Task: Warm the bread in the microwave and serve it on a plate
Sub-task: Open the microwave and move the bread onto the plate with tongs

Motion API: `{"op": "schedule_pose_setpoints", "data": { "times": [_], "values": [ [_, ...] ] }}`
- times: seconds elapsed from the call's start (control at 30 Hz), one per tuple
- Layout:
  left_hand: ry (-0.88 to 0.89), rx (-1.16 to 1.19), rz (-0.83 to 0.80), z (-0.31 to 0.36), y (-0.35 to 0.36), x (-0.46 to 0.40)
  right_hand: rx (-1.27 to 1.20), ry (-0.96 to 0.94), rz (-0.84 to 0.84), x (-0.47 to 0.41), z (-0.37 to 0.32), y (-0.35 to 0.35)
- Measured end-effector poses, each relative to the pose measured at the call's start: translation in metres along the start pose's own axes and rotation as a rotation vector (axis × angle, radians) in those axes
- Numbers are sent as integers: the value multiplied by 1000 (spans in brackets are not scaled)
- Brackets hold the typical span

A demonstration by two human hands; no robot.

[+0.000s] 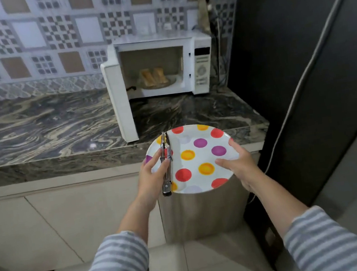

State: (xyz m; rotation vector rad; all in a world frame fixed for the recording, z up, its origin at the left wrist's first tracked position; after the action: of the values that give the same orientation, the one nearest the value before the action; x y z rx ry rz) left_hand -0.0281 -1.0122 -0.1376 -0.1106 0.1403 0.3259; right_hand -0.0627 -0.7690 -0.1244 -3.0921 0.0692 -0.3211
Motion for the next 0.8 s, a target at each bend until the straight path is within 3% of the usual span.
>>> {"op": "schedule_pose_setpoints", "data": {
  "times": [0.23, 0.47, 0.7, 0.8],
  "values": [
    [-13, 50, 41, 8, 73, -55, 49, -16, -18, -81, -32, -51],
    [-23, 59, 118, 9, 99, -127, 108, -62, -56, -172, -58, -38],
    [37, -264, 140, -15, 99, -227, 348, -124, -119, -283, -61, 1],
    [-29, -371, 201, -36, 96, -258, 530, -82, -111, -328, -54, 15]
  ]
}}
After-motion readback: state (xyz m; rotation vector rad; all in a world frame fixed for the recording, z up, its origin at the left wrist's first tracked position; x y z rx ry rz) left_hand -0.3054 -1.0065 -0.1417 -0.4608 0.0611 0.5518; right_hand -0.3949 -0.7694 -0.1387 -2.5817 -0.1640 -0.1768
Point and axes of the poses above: each hand's wrist, its own x-axis away from the middle knuckle, its own y-axis out of the palm, z = x × y, the point moved 5 cm from there along -x, towards the middle knuckle, and after that the axes turned 7 degrees about y, right-handed, at the moved point
